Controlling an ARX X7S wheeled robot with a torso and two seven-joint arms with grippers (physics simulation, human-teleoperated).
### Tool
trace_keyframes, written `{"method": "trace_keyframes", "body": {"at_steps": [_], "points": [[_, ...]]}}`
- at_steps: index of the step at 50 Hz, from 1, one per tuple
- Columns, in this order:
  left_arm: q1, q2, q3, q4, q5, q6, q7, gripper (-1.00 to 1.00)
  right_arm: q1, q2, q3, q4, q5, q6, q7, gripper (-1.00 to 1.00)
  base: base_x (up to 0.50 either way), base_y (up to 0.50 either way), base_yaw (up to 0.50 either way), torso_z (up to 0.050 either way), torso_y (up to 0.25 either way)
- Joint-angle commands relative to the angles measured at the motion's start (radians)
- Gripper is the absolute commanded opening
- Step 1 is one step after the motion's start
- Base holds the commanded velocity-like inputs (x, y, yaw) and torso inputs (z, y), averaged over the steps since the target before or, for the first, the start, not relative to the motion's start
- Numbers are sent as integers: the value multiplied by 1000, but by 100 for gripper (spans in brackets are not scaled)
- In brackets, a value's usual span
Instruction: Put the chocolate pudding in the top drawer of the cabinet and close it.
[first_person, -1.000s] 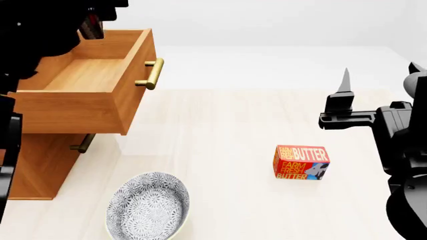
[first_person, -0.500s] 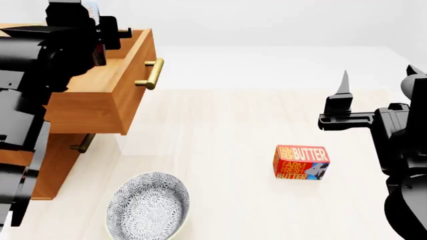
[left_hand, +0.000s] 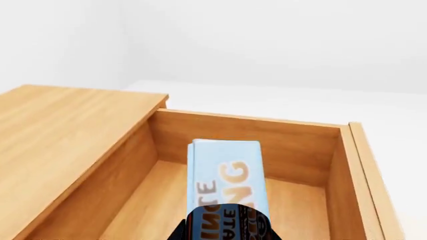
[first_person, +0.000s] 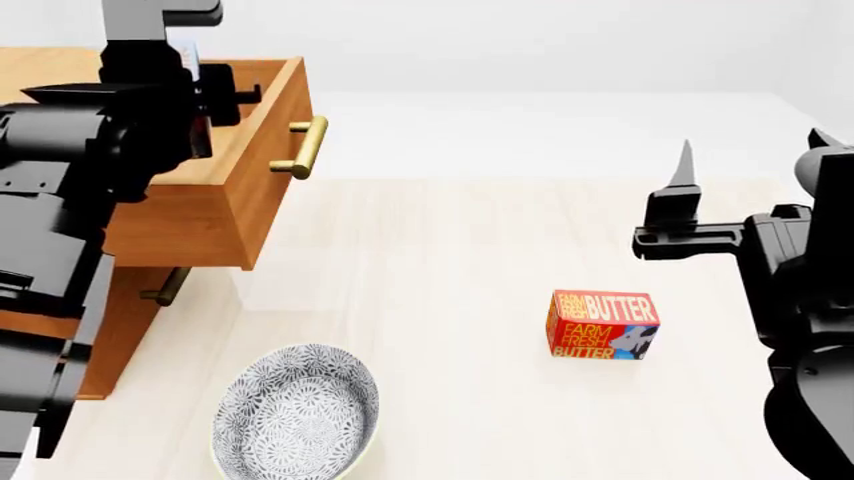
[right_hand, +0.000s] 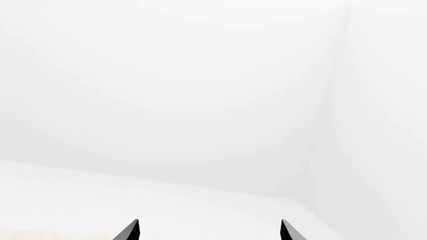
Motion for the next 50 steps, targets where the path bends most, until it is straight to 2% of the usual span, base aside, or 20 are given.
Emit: {"method": "trace_keyframes", "body": {"at_steps": [1,23,24,39,50], "points": [[-1,4,-4,-25,-1,13,5,-100,5,1,-10,3,3,0,5,100,0,0,0,0,0],[11,16,-2,-69,6,32,24,-100,8,4,-12,5,11,-1,13,100,0,0,0,0,1],[11,16,-2,-70,6,32,24,100,8,3,-9,5,13,-1,13,100,0,0,0,0,0],[9,-11,-15,12,-14,-16,-8,100,5,6,-1,-3,22,1,17,100,0,0,0,0,0],[7,-79,-56,274,-90,-137,-73,100,17,6,1,-11,32,16,23,100,0,0,0,0,0]]}}
